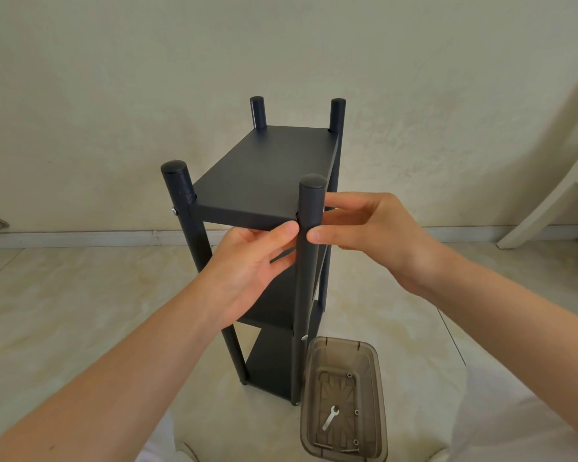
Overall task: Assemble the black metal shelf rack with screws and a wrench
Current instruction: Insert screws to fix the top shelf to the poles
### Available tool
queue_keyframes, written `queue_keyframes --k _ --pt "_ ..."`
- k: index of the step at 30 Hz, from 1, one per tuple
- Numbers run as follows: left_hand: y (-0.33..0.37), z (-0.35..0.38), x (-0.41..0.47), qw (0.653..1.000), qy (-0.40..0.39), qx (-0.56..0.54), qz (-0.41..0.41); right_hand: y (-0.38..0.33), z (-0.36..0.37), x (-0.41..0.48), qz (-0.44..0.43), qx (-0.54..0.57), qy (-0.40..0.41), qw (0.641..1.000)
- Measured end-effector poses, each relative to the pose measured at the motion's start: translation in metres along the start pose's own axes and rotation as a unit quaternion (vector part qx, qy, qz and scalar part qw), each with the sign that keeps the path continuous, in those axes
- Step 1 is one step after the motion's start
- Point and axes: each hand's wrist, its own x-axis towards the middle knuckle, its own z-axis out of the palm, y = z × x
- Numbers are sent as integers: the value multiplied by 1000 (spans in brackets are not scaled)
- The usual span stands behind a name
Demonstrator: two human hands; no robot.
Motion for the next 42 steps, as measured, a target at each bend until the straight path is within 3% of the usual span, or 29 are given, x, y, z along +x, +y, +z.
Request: queue_keyframes --k 4,5,7,8,10,12,14,19,24,26,30,37,42 --pt "-7 6 -12 973 86 214 31 -3 -8 4 72 21 -30 997" --pt "-9 7 -17 936 122 324 69 -3 -10 5 78 18 -31 996" --pt "-9 4 -26 773 187 561 232 -2 -13 6 85 16 -29 996" --pt "-7 2 -28 697 198 604 333 -1 -14 6 88 19 -34 995" --pt "1 1 -26 627 187 615 441 -1 -16 8 91 23 -50 994" --pt "7 2 -18 591 181 648 444 -1 -17 8 93 26 -57 994" --pt "8 2 -11 600 162 662 419 -1 -18 9 95 27 -63 993" --pt "12 6 -4 686 117 618 366 -1 -20 9 98 29 -89 991" --pt "19 4 -2 724 83 603 324 -2 -24 10 116 62 -111 985" --pt "20 3 -5 721 75 618 305 -3 -26 10 121 70 -102 985" --pt "20 3 -10 674 85 661 319 -4 -26 8 121 89 -105 983" --pt "20 7 -14 668 90 670 310 8 -44 0 101 130 -133 977" --pt "17 6 -14 672 90 657 331 55 -40 5 179 91 -107 974"
